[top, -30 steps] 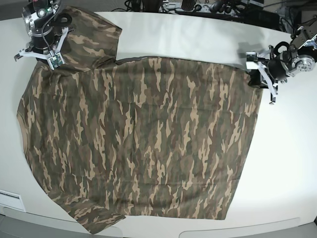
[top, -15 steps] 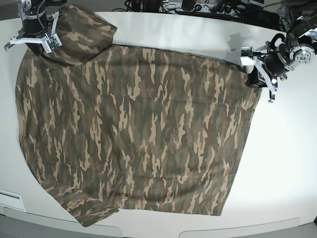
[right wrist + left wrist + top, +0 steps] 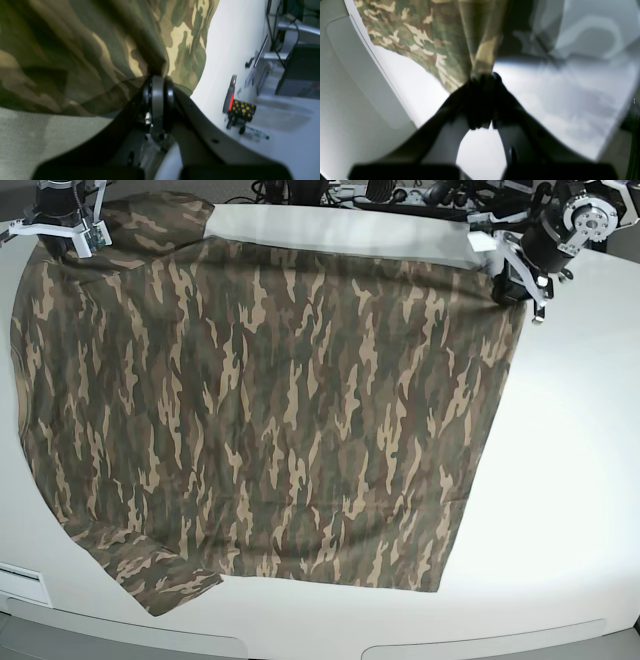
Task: Fold the T-shirt properly
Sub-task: 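Lift and pull both shoulder corners back to straighten the shirt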
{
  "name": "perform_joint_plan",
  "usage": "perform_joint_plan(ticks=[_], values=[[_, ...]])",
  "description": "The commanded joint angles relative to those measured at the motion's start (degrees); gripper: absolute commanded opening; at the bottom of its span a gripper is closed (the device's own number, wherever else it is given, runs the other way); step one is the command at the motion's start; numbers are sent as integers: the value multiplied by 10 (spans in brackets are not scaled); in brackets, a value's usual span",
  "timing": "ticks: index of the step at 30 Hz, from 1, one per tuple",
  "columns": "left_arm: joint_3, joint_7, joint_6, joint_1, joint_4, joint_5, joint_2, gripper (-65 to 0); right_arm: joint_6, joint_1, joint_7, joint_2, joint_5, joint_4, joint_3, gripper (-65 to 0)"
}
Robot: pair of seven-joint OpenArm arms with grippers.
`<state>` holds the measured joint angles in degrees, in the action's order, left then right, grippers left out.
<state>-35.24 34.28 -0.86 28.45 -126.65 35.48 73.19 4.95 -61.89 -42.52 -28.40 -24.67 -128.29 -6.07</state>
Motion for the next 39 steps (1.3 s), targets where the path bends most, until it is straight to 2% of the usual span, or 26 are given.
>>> perform_joint_plan(ticks=[1,4,9,12,17,19,21,24,27,29,32,35,39], values=[[4,12,13,14,-14,21,12,-650,10,-7,-9,-5,-11,-10,-4,-650],[4,33,32,62,-28,63,4,-650,18,-15,-8,-2,-11,-11,-4,-650],[4,52,35,116,-38,121,-21,-650,38,-41,-19,0,-28,-11,-4,-650],[4,52,42,123,-38,133,-28,-650,53,-46,-19,0,-53,-11,-4,-650],[5,50,84,114,-38,180,-29,-650,63,-30,5,-2,-78,-11,-4,-650],[5,47,104,92,-37,179,-29,-650,45,-9,21,-3,-87,-11,-4,-650],[5,29,108,59,-37,163,-29,-650,28,19,38,-4,-85,-11,-4,-650],[5,-17,108,2,-29,96,-30,-650,-2,67,54,-4,-64,-11,-4,-650],[5,-39,106,-52,-7,36,-45,-650,-23,111,55,-4,-28,-8,-11,-650],[5,-52,106,-78,12,12,-56,-650,-27,134,61,-4,-9,-8,-21,-650],[5,-63,106,-110,39,-3,-68,-650,-36,161,78,-4,22,-8,-45,-650],[5,-70,106,-131,65,-8,-78,-650,-68,178,93,-3,70,1,-72,-650],[5,-120,105,-142,89,-35,-88,-650,-103,202,115,-4,113,45,-89,-650]])
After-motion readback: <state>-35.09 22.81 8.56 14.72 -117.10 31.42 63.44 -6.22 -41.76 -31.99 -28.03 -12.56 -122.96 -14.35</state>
